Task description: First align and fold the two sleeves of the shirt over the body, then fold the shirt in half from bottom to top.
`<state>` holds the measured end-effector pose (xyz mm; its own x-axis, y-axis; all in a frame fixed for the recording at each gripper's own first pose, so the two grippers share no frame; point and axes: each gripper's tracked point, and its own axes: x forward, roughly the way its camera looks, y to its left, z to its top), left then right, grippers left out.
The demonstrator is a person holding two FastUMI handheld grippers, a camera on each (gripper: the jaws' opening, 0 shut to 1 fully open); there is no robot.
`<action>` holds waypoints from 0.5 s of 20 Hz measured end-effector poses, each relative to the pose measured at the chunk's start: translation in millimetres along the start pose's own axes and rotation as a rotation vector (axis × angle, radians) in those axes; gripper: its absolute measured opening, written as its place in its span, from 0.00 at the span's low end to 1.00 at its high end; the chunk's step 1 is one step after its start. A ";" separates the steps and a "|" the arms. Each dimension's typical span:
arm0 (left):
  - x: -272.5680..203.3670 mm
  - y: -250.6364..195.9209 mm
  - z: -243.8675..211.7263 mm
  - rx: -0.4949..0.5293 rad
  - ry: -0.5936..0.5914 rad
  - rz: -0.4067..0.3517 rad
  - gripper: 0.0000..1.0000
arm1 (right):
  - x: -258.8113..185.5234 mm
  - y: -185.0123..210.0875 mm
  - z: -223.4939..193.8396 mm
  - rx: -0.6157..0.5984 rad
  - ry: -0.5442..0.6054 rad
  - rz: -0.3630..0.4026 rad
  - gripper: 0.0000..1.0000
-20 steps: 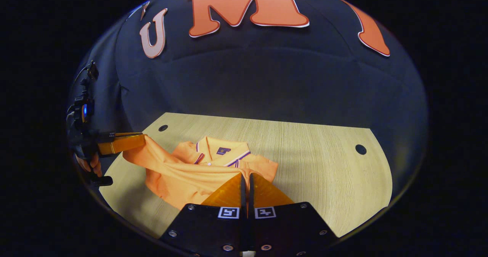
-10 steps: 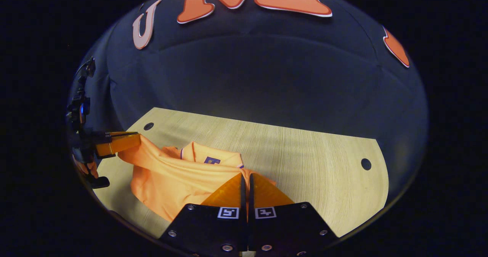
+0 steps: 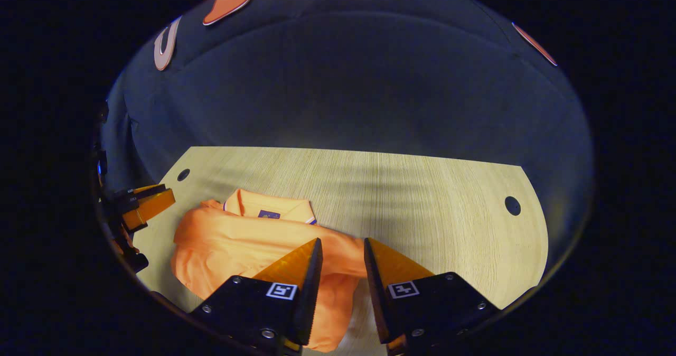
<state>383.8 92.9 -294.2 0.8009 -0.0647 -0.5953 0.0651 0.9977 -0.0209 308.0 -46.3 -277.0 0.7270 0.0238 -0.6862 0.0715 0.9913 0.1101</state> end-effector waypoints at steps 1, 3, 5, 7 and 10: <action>-4.8 -3.2 5.1 -0.010 -0.013 -0.012 0.64 | -4.1 -1.0 5.2 -0.008 -0.020 0.000 0.62; -14.4 -6.9 14.7 -0.011 -0.038 -0.015 0.87 | -19.6 2.9 16.9 -0.027 -0.071 -0.003 0.81; -33.9 -12.1 26.6 -0.020 -0.067 -0.019 0.96 | -36.0 4.7 26.8 -0.043 -0.130 -0.013 0.93; -52.7 -12.0 39.1 -0.043 -0.104 -0.019 0.99 | -53.9 6.8 32.0 -0.064 -0.176 -0.020 0.96; -89.7 -9.2 57.5 -0.075 -0.166 -0.013 0.99 | -87.6 12.1 37.0 -0.089 -0.236 -0.024 0.97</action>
<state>345.6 88.3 -194.4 0.8880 -0.0736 -0.4538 0.0361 0.9952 -0.0909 270.4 -41.1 -189.0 0.8660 -0.0206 -0.4996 0.0380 0.9990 0.0246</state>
